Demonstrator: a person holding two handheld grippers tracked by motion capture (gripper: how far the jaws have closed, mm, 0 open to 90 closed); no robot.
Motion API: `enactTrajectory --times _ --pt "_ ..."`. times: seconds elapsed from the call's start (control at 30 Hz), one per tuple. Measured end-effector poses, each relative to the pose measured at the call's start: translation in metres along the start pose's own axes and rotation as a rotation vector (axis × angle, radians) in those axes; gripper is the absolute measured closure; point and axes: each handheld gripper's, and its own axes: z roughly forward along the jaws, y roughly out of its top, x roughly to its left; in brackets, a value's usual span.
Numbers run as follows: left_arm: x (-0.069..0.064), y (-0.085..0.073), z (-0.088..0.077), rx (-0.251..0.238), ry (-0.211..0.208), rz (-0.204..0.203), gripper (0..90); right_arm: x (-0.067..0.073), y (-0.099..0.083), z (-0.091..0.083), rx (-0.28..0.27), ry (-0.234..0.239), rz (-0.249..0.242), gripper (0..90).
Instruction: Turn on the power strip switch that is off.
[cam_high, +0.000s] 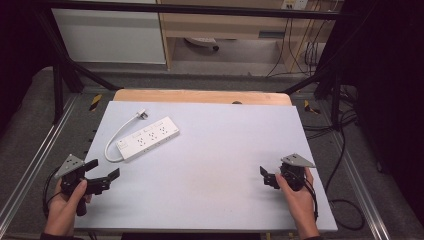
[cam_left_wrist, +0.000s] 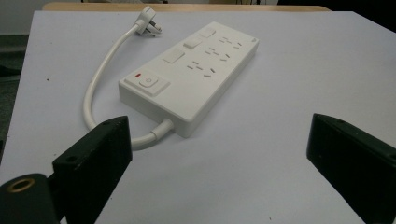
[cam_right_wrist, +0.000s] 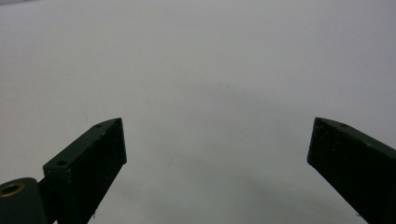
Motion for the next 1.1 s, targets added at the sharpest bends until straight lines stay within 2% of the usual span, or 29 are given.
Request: enactTrajectory --times 0.07,0.13,0.2,0.4,0.5,0.7,0.77,0.9,0.97,1.03,1.1 --pt "0.000 0.000 0.000 -0.007 -0.001 -0.004 6.8 0.001 0.001 -0.001 -0.014 -0.006 -0.012 6.3" --pt "0.001 0.000 0.000 -0.008 -0.003 -0.011 6.9 0.004 0.004 -0.003 -0.031 0.008 -0.021 7.1" --pt "0.003 0.000 0.001 -0.009 -0.021 -0.032 6.9 0.006 0.004 -0.003 -0.027 0.023 -0.029 7.2" --pt "0.005 0.000 -0.002 -0.037 -0.022 -0.046 7.1 0.009 0.004 -0.002 -0.023 0.031 -0.037 6.6" --pt "0.004 0.001 -0.002 -0.048 -0.023 -0.038 7.1 0.012 0.003 0.000 -0.011 0.039 -0.056 5.5" --pt "0.003 0.002 -0.003 -0.065 -0.013 -0.026 7.1 0.014 0.004 0.000 -0.011 0.047 -0.058 4.4" --pt "0.002 0.001 -0.002 -0.058 -0.005 0.000 7.1 0.015 0.005 0.001 -0.013 0.037 -0.045 3.5" --pt "0.000 0.001 0.000 -0.055 -0.009 0.005 7.1 0.016 0.006 0.003 -0.010 0.034 -0.040 3.2" --pt "-0.002 0.002 0.001 -0.046 0.001 0.004 7.0 0.017 0.005 0.005 0.006 0.028 -0.047 3.6" --pt "-0.006 0.003 0.003 -0.035 0.009 0.016 7.0 0.019 0.004 0.006 0.016 0.041 -0.054 3.7" --pt "-0.011 0.004 0.005 -0.028 -0.001 0.032 7.0 0.020 0.004 0.006 0.017 0.044 -0.062 3.8"
